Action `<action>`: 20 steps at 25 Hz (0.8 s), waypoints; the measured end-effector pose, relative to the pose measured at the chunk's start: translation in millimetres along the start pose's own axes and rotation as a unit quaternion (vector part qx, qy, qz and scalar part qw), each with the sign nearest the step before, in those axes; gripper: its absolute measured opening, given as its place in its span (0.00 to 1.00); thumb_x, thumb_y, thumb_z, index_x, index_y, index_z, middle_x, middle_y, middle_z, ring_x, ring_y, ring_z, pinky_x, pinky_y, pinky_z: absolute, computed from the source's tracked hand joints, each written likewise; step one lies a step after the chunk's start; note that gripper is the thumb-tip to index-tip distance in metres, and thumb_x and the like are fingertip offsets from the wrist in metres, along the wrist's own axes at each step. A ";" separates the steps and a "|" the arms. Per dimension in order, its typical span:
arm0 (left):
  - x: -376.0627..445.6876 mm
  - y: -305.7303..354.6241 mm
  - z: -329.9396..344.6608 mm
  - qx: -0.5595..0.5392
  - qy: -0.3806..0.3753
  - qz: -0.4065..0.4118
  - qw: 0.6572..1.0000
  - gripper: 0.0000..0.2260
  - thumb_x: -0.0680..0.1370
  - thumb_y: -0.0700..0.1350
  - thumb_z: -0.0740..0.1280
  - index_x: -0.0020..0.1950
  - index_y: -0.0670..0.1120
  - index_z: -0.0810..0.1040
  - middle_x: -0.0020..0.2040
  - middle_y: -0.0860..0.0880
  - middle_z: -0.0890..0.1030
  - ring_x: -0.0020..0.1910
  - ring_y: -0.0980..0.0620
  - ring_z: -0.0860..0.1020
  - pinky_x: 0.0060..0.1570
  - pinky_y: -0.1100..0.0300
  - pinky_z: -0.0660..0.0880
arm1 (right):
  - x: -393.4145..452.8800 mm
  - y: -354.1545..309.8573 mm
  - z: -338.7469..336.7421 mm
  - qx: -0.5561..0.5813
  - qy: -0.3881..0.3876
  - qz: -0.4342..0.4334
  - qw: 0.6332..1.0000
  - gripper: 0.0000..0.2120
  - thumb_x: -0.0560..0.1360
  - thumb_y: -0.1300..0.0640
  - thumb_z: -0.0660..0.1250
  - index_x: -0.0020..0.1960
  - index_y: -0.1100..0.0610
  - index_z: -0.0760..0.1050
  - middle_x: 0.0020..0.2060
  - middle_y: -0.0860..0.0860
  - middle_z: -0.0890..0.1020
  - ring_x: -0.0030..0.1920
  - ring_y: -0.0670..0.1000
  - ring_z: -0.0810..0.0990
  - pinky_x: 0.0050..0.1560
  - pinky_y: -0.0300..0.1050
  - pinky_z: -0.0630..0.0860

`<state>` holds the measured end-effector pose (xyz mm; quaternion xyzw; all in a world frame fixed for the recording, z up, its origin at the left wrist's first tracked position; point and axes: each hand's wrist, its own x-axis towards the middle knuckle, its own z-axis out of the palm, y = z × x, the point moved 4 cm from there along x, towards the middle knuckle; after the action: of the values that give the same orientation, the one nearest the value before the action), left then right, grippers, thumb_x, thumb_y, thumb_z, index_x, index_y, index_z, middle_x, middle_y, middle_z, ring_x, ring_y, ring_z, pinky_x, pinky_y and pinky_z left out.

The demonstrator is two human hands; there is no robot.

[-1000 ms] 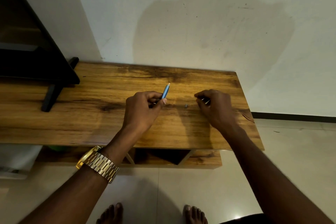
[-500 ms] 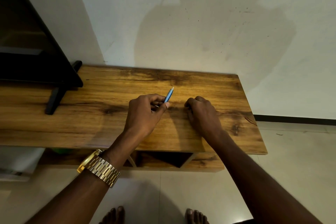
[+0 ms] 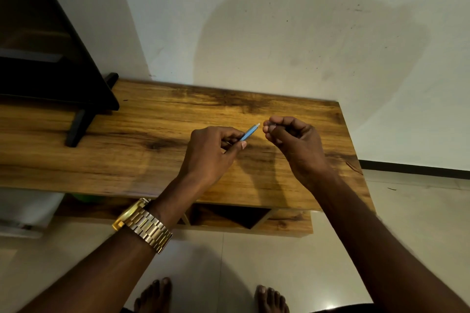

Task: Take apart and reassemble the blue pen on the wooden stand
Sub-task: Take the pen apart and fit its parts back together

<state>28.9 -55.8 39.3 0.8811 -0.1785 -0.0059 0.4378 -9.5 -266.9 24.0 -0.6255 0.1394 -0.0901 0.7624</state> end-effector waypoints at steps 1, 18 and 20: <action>-0.6 0.8 0.4 0.003 0.001 0.004 1.000 0.13 0.79 0.47 0.76 0.64 0.52 0.87 0.54 0.54 0.89 0.48 0.62 0.83 0.45 0.74 0.72 | -0.2 -1.3 0.6 0.010 -0.001 -0.007 1.000 0.08 0.80 0.69 0.72 0.58 0.63 0.84 0.52 0.60 0.89 0.54 0.54 0.89 0.59 0.48 0.85; 0.9 -0.1 -0.9 0.052 0.009 0.049 0.997 0.14 0.80 0.48 0.76 0.65 0.53 0.86 0.54 0.54 0.89 0.50 0.58 0.84 0.50 0.61 0.82 | -6.5 -2.7 6.4 -0.083 -0.060 -0.029 0.994 0.10 0.83 0.65 0.70 0.63 0.67 0.81 0.52 0.63 0.89 0.54 0.58 0.90 0.56 0.48 0.86; 1.0 -0.5 -0.4 0.070 0.005 0.053 0.996 0.14 0.80 0.48 0.75 0.66 0.55 0.86 0.54 0.55 0.89 0.48 0.59 0.83 0.47 0.66 0.79 | -6.5 -2.3 5.7 -0.107 -0.069 -0.036 0.991 0.10 0.83 0.65 0.70 0.63 0.66 0.82 0.51 0.61 0.90 0.54 0.58 0.90 0.57 0.48 0.86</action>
<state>30.1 -55.6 39.3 0.8990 -0.2227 0.0345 0.3755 -13.7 -260.0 28.0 -0.7129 0.0727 -0.0588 0.6950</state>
